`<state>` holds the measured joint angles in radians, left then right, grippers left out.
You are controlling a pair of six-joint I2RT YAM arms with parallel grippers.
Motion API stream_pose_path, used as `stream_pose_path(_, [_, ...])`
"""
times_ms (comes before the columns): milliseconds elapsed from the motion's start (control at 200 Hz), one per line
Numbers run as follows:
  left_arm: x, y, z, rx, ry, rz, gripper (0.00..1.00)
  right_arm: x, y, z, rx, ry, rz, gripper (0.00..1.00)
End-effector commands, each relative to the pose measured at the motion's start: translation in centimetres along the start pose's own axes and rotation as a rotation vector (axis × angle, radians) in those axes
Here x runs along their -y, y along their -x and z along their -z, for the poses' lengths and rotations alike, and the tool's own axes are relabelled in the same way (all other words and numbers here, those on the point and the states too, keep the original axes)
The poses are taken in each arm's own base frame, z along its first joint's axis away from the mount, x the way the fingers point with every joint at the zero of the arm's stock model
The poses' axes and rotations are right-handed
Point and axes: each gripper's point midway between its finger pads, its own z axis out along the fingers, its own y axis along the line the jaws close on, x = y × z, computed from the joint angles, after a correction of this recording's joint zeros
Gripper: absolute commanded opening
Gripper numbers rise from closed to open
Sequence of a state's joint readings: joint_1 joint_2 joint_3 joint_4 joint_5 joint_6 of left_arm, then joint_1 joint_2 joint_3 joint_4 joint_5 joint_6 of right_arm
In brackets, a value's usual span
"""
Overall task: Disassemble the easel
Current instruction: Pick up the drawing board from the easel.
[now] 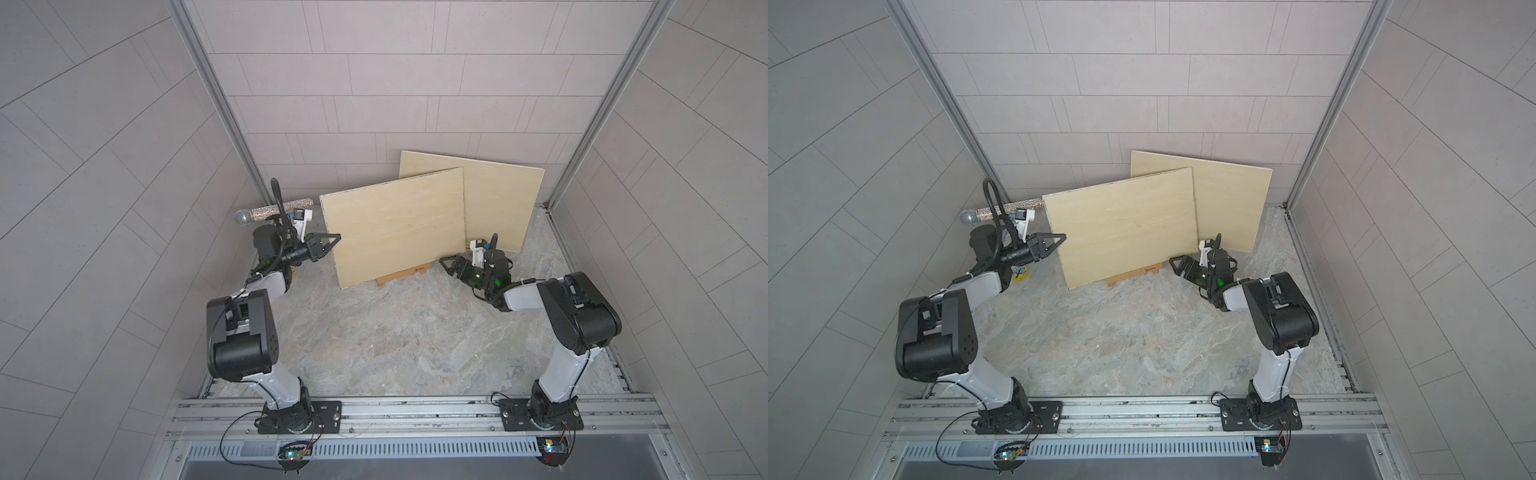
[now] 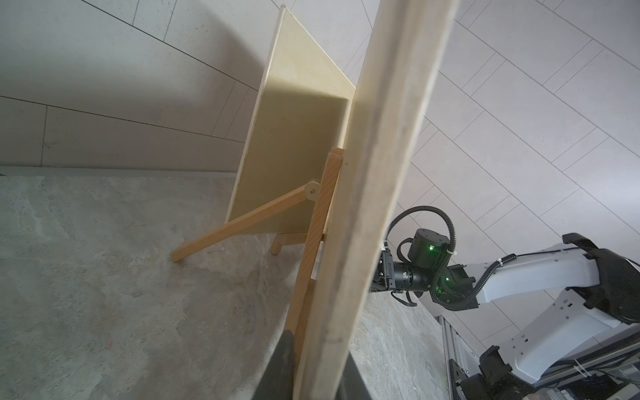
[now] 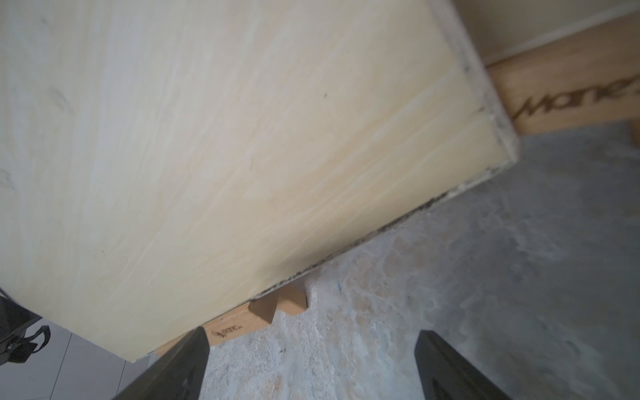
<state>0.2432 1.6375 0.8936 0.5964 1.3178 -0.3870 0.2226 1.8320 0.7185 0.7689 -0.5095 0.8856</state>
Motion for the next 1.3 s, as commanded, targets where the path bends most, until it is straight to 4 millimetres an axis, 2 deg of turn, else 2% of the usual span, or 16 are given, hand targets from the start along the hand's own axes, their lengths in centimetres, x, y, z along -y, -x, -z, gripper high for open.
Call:
stream_pose_path(0, [-2.3,-2.7,0.4,-0.045,0.101,0.193,0.00,-2.0,2.7,-0.8,0.115,0.088,-0.035,0.97])
stream_pose_path(205, [-2.3,-3.2,0.6,-0.069,0.120,0.191,0.00,-1.3,2.4,-2.2,0.134,0.113,-0.082,0.96])
stream_pose_path(470, [-2.4,-3.4,0.7,-0.075,0.128,0.195,0.00,-1.8,3.7,-3.0,0.200,0.178,-0.116,0.95])
stream_pose_path(826, [-2.3,-3.3,0.6,-0.075,0.127,0.192,0.00,-3.9,5.5,-3.4,0.260,0.264,-0.119,0.93])
stream_pose_path(1096, [-2.1,-2.9,0.6,-0.068,0.127,0.179,0.00,-7.0,6.0,-2.6,0.260,0.345,-0.066,0.92])
stream_pose_path(1296, [-1.7,-2.2,0.6,-0.044,0.116,0.167,0.00,-8.1,6.3,-2.0,0.266,0.368,-0.055,0.91])
